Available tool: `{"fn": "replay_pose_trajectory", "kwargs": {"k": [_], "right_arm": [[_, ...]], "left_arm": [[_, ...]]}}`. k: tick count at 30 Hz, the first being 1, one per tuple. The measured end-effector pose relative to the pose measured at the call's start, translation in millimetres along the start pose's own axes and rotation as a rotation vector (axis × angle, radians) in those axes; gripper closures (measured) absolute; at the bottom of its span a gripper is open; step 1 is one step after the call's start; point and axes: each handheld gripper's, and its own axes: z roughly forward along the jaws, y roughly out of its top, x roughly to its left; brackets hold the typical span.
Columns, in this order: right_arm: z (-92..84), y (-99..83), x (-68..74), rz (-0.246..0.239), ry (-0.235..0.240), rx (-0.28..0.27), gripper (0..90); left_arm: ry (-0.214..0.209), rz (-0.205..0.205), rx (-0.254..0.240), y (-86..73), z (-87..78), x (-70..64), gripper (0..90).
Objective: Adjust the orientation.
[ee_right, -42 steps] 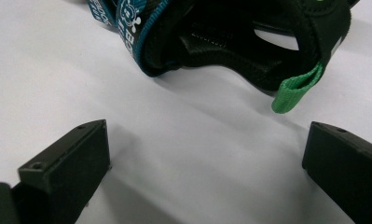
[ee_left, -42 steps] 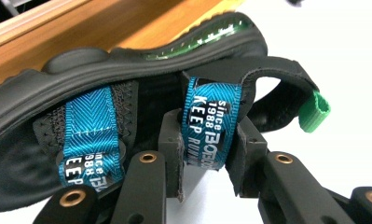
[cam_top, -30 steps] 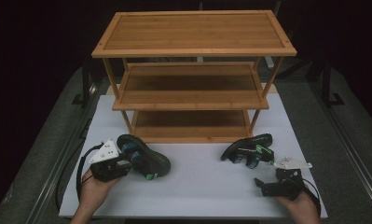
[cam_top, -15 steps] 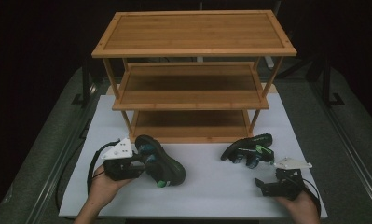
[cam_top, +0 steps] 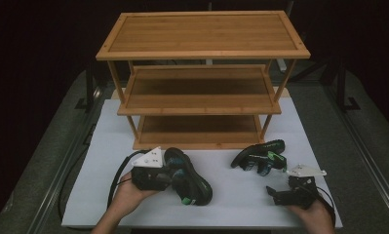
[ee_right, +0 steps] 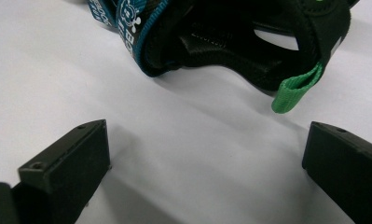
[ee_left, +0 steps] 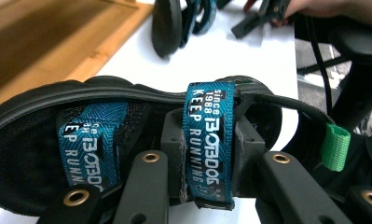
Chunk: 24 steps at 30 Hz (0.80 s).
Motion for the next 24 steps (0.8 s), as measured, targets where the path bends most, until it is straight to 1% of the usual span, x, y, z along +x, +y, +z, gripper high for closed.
{"fn": "replay_pose_trajectory", "kwargs": {"k": [1,3,4,6,7,12,13,16,18,19,20,22,24], "right_arm": [[0.0,0.0,0.0,0.000,0.000,0.000,0.3],[0.0,0.0,0.0,0.000,0.000,0.000,0.3],[0.0,0.0,0.0,0.000,0.000,0.000,0.3],[0.0,0.0,0.0,0.000,0.000,0.000,0.3],[0.0,0.0,0.0,0.000,0.000,0.000,0.3],[0.0,0.0,0.0,-0.001,0.000,0.000,0.3],[0.1,0.0,0.0,0.000,0.000,0.000,0.3],[0.0,0.1,0.1,0.001,0.000,0.001,0.3],[0.0,0.1,0.0,0.001,0.000,0.001,0.3],[0.0,0.0,0.0,0.001,0.000,0.001,0.3],[-0.1,0.0,0.0,0.001,0.000,0.001,0.3],[0.0,0.0,0.0,0.001,0.000,0.001,0.3],[0.0,0.0,-0.2,-0.001,0.000,0.000,0.3]], "left_arm": [[0.003,-0.005,0.006,-0.6,4.0,0.2,71.2],[-0.003,-0.023,-0.008,-0.9,6.4,4.2,71.2],[-0.003,-0.023,-0.008,-0.9,6.4,4.2,71.1],[0.007,-0.036,-0.008,-1.1,9.3,8.2,70.8],[0.003,-0.047,-0.017,-1.3,10.7,9.4,70.7],[0.006,-0.048,-0.013,2.7,15.5,11.3,70.1],[0.007,-0.048,-0.016,4.9,18.7,12.7,69.9],[0.004,-0.058,-0.019,6.6,22.4,14.7,69.4],[-0.004,-0.068,-0.022,9.5,28.7,18.4,69.0],[-0.004,-0.068,-0.022,9.5,28.7,18.4,68.9],[-0.004,-0.069,-0.016,12.5,32.9,20.5,68.6],[-0.002,-0.066,-0.009,14.2,35.0,21.6,68.3],[-0.005,-0.073,-0.008,17.2,40.9,24.0,67.6]]}}
